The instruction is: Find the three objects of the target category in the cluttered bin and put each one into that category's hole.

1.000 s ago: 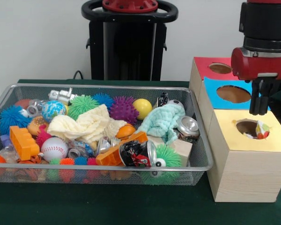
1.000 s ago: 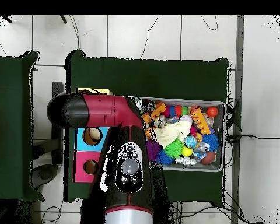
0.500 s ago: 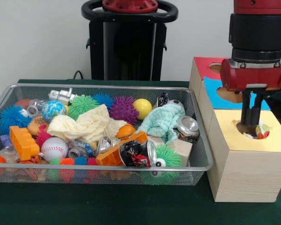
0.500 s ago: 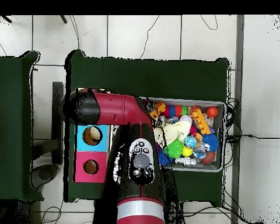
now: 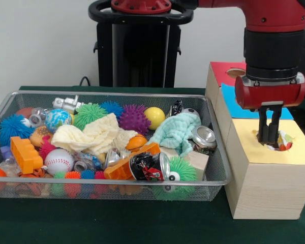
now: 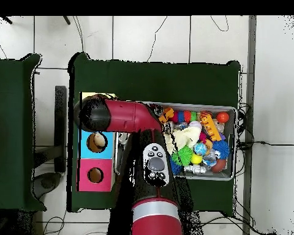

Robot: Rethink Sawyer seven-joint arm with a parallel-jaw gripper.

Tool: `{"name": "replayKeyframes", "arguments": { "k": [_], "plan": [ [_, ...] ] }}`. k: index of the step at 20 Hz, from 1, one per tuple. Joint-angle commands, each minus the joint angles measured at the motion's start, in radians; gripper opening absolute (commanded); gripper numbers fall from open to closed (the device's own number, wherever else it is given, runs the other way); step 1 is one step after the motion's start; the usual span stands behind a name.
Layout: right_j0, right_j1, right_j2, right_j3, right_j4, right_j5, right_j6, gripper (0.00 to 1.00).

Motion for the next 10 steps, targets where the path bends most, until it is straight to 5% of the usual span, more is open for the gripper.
{"name": "replayKeyframes", "arguments": {
  "k": [1,10],
  "plan": [
    [-0.049,0.031,0.133,0.122,0.038,-0.027,0.129,0.00],
    [-0.052,-0.020,0.151,0.152,0.042,0.014,0.131,0.00]
  ]
}}
